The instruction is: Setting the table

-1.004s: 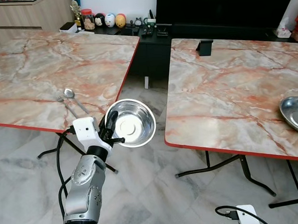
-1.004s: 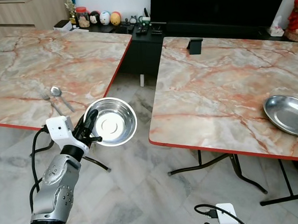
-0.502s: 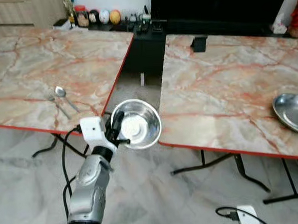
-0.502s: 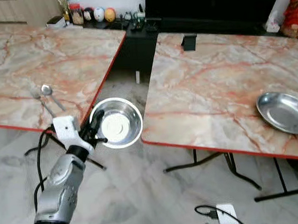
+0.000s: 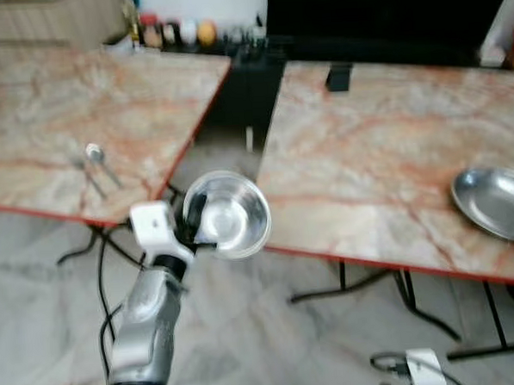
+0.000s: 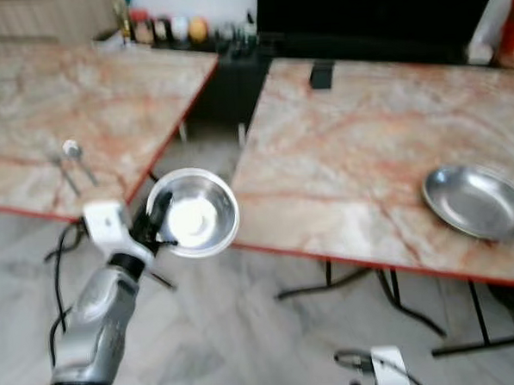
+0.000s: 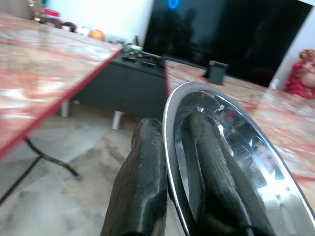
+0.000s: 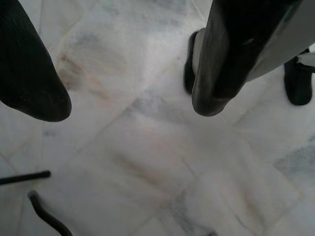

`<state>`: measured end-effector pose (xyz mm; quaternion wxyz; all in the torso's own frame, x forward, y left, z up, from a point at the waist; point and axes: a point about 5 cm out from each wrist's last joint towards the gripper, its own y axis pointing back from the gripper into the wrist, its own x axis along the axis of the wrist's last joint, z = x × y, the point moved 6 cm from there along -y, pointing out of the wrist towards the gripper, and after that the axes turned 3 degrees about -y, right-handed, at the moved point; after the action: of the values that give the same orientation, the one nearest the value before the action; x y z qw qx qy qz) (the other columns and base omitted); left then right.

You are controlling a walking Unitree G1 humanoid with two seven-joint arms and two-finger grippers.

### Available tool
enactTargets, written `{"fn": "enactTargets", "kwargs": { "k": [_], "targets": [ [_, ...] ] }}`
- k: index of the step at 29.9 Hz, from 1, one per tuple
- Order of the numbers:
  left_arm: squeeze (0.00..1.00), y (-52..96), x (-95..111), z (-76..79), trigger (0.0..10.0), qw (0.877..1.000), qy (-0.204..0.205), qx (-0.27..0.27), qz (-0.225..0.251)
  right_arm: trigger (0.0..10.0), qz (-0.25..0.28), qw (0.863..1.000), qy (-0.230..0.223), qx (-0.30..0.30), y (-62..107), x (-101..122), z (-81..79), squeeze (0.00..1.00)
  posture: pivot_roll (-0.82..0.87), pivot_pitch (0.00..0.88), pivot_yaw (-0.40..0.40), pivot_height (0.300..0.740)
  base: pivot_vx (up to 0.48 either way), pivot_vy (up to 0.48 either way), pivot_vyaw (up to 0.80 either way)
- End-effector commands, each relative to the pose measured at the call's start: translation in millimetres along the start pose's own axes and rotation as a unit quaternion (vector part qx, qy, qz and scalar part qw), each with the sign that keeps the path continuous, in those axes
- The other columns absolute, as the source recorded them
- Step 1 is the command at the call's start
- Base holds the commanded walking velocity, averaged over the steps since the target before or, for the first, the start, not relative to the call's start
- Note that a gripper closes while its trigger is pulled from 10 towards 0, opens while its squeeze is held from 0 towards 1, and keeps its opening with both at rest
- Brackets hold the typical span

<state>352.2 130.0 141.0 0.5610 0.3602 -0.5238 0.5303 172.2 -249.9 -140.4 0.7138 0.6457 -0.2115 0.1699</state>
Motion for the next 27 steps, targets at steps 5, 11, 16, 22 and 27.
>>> {"fn": "enactTargets", "kwargs": {
  "k": [5, 11, 16, 22, 27],
  "targets": [
    [0.00, -3.1, 6.1, 11.1, 10.0, 1.000, -0.002, -0.019, 0.012, 10.0, 0.001, 1.000, -0.004, -0.006, 0.7, 0.1, 4.7, 0.00, 0.05, 0.000, -0.042, 0.740, 0.000, -0.272, 0.00],
    [0.00, -4.0, 5.8, 12.2, 10.0, 1.000, -0.002, -0.022, 0.012, 10.0, 0.000, 1.000, -0.007, -0.006, 0.7, -0.5, 4.3, 0.00, 0.05, 0.000, -0.041, 0.740, 0.000, -0.271, 0.00],
    [0.00, -4.6, 5.3, 14.2, 10.0, 1.000, -0.001, -0.026, 0.012, 10.0, -0.002, 1.000, -0.011, -0.006, 0.8, -1.7, 4.4, 0.00, 0.05, 0.000, -0.043, 0.740, 0.000, -0.270, -0.16],
    [0.00, -4.8, 5.2, 14.8, 10.0, 1.000, 0.000, -0.027, 0.012, 10.0, 0.000, 1.000, -0.003, -0.005, 0.8, -0.7, 4.3, 0.00, 0.05, 0.000, -0.044, 0.740, 0.000, -0.271, -0.26],
    [0.00, -4.8, 5.5, 15.7, 10.0, 1.000, 0.001, -0.027, 0.012, 10.0, 0.003, 1.000, -0.008, -0.006, 0.9, -0.2, 4.9, 0.00, 0.05, 0.000, -0.044, 0.740, 0.000, -0.270, 0.00]
  ]
}}
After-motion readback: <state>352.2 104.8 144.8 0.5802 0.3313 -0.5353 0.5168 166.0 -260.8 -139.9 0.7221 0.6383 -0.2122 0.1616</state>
